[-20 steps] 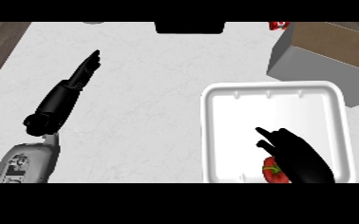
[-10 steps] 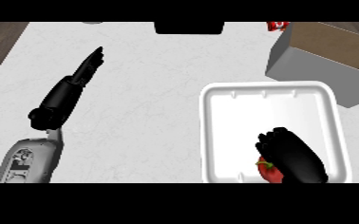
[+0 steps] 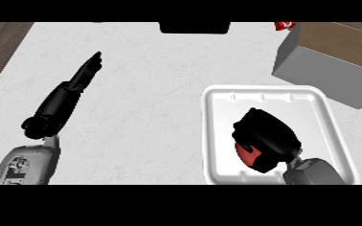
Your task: Pick the bell pepper from the tray and place it in the cardboard box
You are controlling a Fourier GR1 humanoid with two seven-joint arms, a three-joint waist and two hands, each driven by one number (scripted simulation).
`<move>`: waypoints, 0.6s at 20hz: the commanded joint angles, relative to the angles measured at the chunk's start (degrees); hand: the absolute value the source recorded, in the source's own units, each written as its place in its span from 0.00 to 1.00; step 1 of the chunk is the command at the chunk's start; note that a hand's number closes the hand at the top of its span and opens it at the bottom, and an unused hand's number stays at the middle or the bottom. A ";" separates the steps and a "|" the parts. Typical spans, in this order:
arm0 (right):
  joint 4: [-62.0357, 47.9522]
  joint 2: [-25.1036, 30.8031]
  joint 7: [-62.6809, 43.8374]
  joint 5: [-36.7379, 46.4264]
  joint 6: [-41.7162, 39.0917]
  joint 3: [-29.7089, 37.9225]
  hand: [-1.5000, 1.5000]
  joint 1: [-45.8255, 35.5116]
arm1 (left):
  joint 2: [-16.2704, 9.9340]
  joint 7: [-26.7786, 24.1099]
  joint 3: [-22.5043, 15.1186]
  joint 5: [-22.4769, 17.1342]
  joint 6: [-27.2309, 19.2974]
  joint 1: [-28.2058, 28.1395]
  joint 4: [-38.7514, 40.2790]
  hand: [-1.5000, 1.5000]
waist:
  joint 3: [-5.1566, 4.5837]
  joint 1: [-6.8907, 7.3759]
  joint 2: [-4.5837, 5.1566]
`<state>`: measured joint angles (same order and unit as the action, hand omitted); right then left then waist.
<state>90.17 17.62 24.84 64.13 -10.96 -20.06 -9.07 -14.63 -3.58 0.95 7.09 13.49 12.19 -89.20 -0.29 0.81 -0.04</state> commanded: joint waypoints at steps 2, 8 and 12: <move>5.48 -1.45 1.52 -2.17 -1.44 1.89 1.00 -4.75 | -0.35 2.52 1.95 -1.54 1.21 5.11 3.28 0.50 | 0.28 -1.09 0.03; 18.79 0.30 -2.13 -10.69 -6.93 12.49 1.00 -2.33 | 0.46 -3.36 0.10 1.64 -0.22 -3.87 -0.86 0.50 | 0.27 -1.16 -0.14; 18.78 -4.94 -13.28 -16.20 -10.09 21.74 1.00 -7.85 | 0.63 -0.28 0.68 0.81 -0.13 -1.53 0.18 0.50 | 0.25 -1.16 -0.13</move>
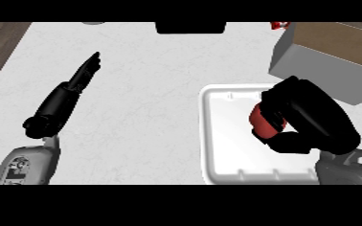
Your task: Pick the bell pepper from the tray and place it in the cardboard box
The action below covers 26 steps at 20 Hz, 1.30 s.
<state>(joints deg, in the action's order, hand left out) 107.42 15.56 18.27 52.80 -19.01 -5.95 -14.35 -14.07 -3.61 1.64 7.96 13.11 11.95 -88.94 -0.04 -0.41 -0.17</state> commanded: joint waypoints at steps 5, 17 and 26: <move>-4.83 -2.31 -14.21 -8.27 -2.87 17.88 1.00 -11.03 | 1.34 2.00 -0.93 0.67 -0.57 1.79 -0.49 0.50 | 0.05 0.53 0.23; -39.80 12.76 -6.54 -2.58 4.26 23.62 1.00 -27.57 | 1.33 -1.13 -0.78 1.00 0.70 0.48 0.31 0.50 | 0.06 2.08 0.67; -63.70 23.88 4.19 1.74 -3.08 19.94 1.00 -30.67 | 1.43 1.41 -0.21 0.56 1.00 4.58 0.83 0.50 | 0.13 2.54 1.05</move>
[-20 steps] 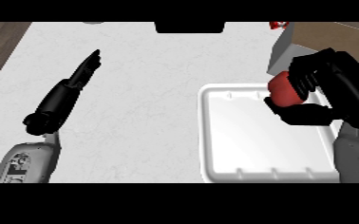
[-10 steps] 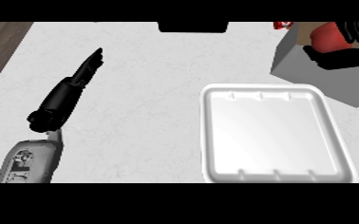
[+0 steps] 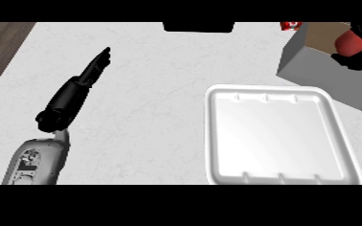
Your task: Pick the bell pepper from the tray and place it in the cardboard box
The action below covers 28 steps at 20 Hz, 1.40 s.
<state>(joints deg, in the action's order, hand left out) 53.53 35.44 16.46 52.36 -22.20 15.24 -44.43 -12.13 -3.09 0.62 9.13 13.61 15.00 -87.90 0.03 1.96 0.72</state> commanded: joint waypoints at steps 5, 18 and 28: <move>-21.31 8.64 9.55 6.89 -2.41 -4.63 1.00 -5.74 | -1.18 0.01 1.23 -1.18 1.59 0.19 -0.73 0.50 | 0.05 0.85 0.21; -33.97 5.28 26.12 -11.39 -8.41 10.71 0.00 -12.38 | 0.02 0.02 0.66 -0.10 0.35 -0.28 -0.77 0.50 | 0.29 -0.10 -0.32; -46.65 12.04 8.30 -27.79 -11.90 28.24 0.00 -16.65 | 0.75 -0.30 0.05 0.12 0.51 1.79 0.57 0.50 | 0.24 1.05 0.98</move>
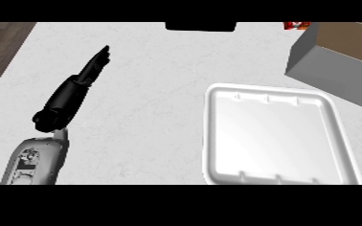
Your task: Pick the bell pepper from the tray and place it in the cardboard box
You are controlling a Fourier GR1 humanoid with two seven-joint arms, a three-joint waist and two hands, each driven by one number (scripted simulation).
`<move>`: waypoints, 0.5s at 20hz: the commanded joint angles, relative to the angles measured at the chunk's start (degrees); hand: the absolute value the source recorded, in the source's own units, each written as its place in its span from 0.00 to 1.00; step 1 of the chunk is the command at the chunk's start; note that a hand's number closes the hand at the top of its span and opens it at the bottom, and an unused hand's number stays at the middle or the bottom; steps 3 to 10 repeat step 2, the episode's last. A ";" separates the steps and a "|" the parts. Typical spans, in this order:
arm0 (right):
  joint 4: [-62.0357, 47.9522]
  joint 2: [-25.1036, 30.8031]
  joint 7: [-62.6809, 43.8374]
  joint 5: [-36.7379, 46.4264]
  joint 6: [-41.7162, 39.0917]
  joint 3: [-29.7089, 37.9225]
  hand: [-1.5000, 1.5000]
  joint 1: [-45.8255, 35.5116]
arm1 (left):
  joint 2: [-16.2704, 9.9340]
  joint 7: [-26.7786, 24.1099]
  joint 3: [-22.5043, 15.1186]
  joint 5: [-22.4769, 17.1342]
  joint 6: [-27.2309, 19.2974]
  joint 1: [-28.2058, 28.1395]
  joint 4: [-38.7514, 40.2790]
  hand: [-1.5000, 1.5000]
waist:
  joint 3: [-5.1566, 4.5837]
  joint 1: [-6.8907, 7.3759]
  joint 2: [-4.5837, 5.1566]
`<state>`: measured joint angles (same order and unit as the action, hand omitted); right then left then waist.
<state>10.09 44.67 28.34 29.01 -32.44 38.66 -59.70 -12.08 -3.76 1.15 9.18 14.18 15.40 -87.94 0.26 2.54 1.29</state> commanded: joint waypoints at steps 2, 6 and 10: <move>-2.71 5.98 -1.14 -5.42 -3.15 5.84 0.00 1.65 | 0.51 -1.40 -0.58 0.95 -0.65 -0.89 0.08 0.50 | 0.12 0.81 0.64; -2.71 5.98 -1.14 -5.42 -3.15 5.84 0.00 1.65 | 0.51 -1.40 -0.58 0.95 -0.65 -0.89 0.08 0.50 | 0.12 0.81 0.64; -2.71 5.98 -1.14 -5.42 -3.15 5.84 0.00 1.65 | 0.51 -1.40 -0.58 0.95 -0.65 -0.89 0.08 0.50 | 0.12 0.81 0.64</move>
